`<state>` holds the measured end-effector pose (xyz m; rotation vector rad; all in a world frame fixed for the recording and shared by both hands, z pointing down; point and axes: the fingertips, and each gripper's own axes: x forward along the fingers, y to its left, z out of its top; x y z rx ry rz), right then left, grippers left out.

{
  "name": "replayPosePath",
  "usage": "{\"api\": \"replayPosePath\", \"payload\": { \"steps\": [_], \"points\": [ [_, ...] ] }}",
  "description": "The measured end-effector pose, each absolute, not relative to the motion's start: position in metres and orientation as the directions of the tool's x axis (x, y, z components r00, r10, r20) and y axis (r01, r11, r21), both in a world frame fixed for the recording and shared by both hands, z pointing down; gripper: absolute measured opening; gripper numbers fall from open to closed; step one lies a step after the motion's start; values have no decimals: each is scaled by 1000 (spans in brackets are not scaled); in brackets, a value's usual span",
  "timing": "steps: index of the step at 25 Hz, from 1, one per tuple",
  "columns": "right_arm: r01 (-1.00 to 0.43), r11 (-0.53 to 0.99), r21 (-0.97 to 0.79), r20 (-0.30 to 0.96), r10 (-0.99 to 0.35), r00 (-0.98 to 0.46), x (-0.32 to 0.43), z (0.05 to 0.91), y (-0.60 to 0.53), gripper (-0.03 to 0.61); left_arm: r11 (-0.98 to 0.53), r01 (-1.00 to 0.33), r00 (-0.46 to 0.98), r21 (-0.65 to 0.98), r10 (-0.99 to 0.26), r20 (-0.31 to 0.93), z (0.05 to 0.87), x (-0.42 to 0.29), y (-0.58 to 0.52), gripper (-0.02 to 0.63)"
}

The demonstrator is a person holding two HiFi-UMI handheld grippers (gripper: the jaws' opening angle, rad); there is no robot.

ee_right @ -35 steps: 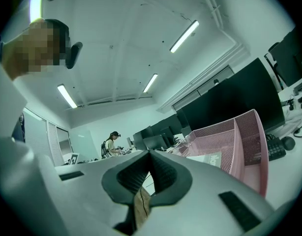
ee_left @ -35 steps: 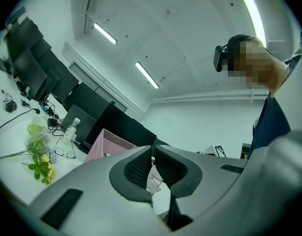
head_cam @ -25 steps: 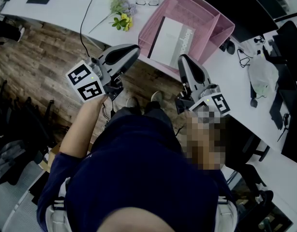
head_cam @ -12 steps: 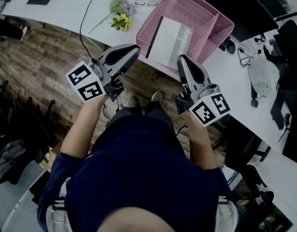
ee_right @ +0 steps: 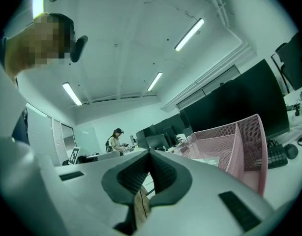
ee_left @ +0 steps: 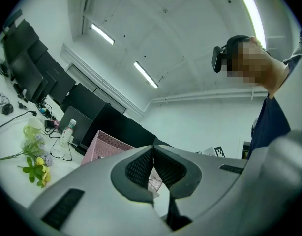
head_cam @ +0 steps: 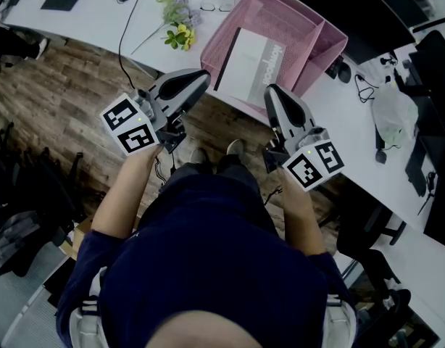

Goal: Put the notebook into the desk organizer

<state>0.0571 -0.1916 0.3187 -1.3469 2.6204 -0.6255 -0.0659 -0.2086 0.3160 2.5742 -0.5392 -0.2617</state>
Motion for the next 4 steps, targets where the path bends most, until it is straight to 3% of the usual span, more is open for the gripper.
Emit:
{"api": "replayPosePath", "payload": {
  "steps": [4],
  "points": [
    [-747, 518, -416, 70, -801, -595, 62, 318, -192, 3, -802, -327, 904, 500, -420, -82, 315, -61, -209, 34]
  ]
}}
